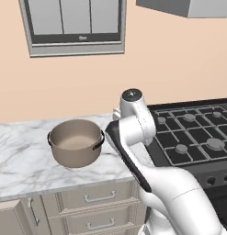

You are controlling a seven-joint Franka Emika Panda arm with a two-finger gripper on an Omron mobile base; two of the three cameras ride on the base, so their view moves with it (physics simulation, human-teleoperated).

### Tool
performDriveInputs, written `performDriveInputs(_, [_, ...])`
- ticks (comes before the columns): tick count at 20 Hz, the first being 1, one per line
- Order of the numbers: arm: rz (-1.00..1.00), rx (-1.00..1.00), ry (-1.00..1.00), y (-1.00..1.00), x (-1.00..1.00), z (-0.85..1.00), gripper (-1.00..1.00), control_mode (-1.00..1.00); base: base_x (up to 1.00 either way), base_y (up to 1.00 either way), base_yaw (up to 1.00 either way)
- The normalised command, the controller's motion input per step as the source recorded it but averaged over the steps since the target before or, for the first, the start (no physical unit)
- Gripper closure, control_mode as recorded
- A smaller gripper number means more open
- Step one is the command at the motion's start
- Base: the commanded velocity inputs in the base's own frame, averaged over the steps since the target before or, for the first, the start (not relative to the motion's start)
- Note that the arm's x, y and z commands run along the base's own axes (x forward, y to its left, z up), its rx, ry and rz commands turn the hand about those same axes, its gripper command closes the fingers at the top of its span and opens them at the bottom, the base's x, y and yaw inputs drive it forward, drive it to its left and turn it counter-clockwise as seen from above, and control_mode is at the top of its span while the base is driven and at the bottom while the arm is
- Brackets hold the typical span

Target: Turn on the sink faucet. Then move the squash from the counter to the sink. Turn off the sink. Move the vegetable from the sink to the pot next to the stove. Finally move the pot to the rear left burner.

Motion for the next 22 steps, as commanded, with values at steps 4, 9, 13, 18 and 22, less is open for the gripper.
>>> performDriveInputs(4, [0.00, 0.00, 0.00, 0.46, 0.24, 0.16, 1.00, -1.00, 0.00, 0.00, 0.00])
performDriveInputs(9, [0.01, 0.00, 0.00, 0.46, 0.26, 0.04, 1.00, -1.00, 0.00, 0.00, 0.00])
performDriveInputs(13, [0.00, -0.02, 0.00, 0.45, 0.17, -0.12, 1.00, -1.00, 0.00, 0.00, 0.00])
performDriveInputs(18, [0.06, 0.00, 0.00, 0.14, 0.04, -0.04, 1.00, -1.00, 0.00, 0.00, 0.00])
performDriveInputs(22, [0.08, 0.00, 0.03, 0.31, 0.17, 0.00, 1.00, -1.00, 0.00, 0.00, 0.00])
